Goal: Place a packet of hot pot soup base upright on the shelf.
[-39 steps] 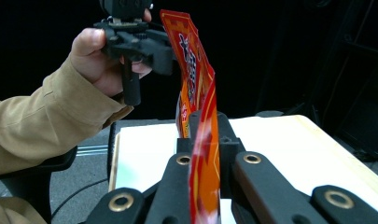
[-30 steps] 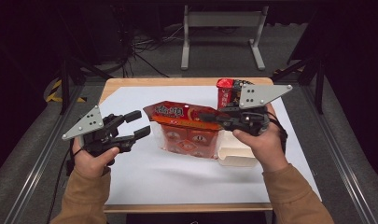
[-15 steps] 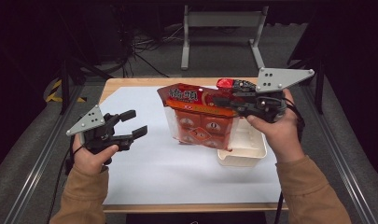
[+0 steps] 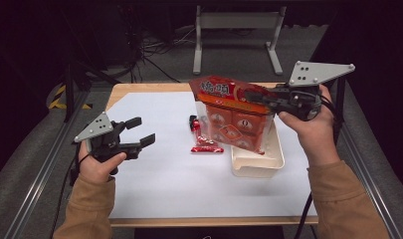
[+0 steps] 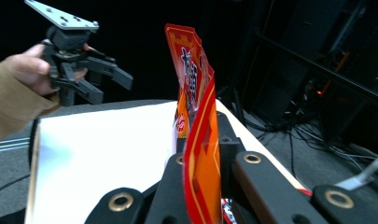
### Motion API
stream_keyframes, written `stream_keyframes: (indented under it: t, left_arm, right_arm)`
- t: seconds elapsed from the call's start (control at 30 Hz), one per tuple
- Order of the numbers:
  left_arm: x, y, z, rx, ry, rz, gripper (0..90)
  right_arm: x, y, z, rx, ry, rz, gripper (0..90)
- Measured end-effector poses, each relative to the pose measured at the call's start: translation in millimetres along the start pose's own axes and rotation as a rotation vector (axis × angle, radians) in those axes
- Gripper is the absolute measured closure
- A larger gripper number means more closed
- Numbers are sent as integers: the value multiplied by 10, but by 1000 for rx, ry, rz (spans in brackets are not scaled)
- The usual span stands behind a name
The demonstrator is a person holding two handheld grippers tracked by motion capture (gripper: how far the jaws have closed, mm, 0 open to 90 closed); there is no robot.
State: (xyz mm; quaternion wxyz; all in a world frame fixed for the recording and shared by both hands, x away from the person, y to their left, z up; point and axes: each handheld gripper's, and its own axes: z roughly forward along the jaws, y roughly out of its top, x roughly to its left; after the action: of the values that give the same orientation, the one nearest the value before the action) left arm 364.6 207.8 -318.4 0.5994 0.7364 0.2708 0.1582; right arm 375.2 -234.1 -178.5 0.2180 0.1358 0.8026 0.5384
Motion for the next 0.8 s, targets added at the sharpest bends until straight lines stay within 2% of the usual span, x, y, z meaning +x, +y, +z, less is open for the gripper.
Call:
stream_keyframes:
  t: [0.4, 0.8]
  left_arm:
    - [50, -29, -1, 4, 24, -17, 216]
    - [77, -55, 5, 16, 30, -28, 201]
  right_arm:
    - [-206, -122, -178, 3, -90, 56, 899]
    - [-308, -226, -309, -7, -173, 108, 898]
